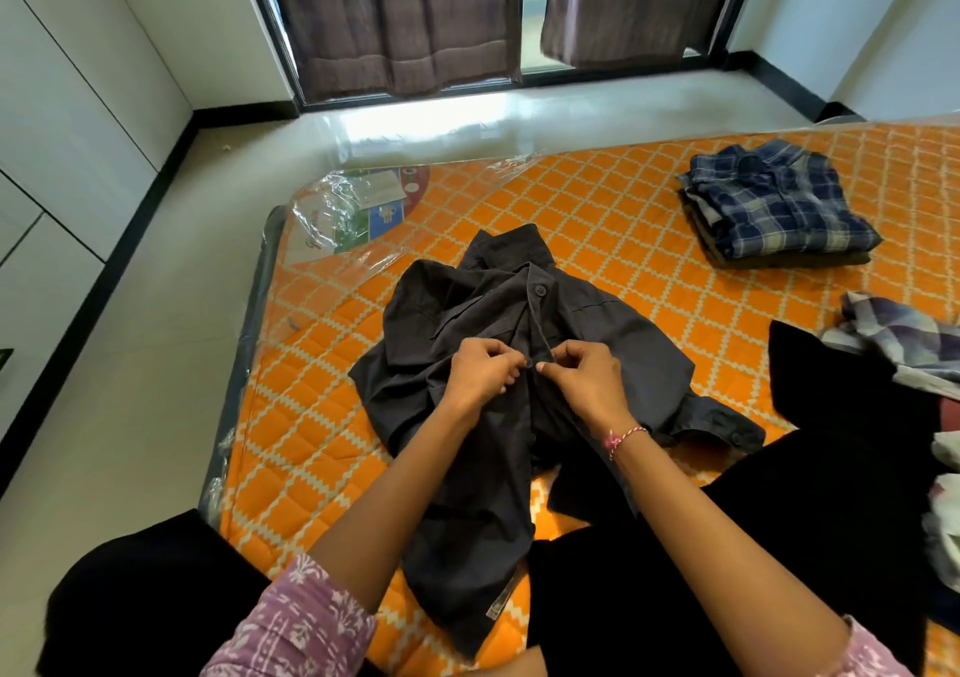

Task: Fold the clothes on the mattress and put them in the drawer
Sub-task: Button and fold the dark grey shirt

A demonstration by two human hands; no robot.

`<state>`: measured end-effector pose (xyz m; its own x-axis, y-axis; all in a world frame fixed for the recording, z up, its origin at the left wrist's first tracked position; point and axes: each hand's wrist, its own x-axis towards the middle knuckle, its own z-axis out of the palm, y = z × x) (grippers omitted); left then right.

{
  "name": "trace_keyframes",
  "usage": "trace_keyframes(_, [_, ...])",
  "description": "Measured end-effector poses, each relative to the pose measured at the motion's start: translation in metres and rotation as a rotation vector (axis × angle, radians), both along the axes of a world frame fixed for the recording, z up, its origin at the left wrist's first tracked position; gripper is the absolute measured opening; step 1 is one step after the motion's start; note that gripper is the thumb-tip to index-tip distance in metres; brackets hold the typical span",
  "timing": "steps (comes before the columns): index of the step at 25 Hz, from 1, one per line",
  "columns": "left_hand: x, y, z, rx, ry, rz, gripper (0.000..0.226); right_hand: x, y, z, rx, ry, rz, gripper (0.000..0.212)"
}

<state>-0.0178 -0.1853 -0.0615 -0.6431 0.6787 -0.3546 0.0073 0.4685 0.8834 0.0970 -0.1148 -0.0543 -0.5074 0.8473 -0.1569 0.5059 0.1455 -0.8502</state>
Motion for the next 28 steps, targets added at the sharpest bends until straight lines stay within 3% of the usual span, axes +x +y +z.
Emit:
trace_keyframes(3, [-0.004,-0.003,0.008,0.008,-0.037,0.006,0.022,-0.004,-0.008,0.002,0.019,-0.002,0.022,0.020])
trace_keyframes(7, [-0.004,-0.006,0.013,0.022,-0.107,-0.001,0.019,-0.004,-0.013,0.000,-0.210,0.172,-0.053,0.018])
trace_keyframes(12, [0.004,-0.004,0.013,0.043,-0.028,-0.006,0.017,-0.004,-0.018,-0.003,-0.242,0.181,-0.143,0.013])
trace_keyframes(17, [0.003,-0.002,0.015,0.017,0.035,-0.084,0.019,0.004,-0.007,0.003,-0.598,0.376,-0.139,0.024])
trace_keyframes(20, [0.007,-0.003,0.015,0.031,0.065,-0.094,0.016,0.005,-0.006,0.002,-0.425,0.300,-0.086,0.019])
trace_keyframes(24, [0.012,-0.004,0.010,0.047,0.039,0.023,0.015,-0.003,-0.010,0.001,0.077,0.064,-0.039,0.008])
trace_keyframes(28, [0.016,-0.001,0.013,0.096,-0.020,0.107,0.021,-0.010,-0.021,0.000,0.414,-0.096,-0.048,0.011])
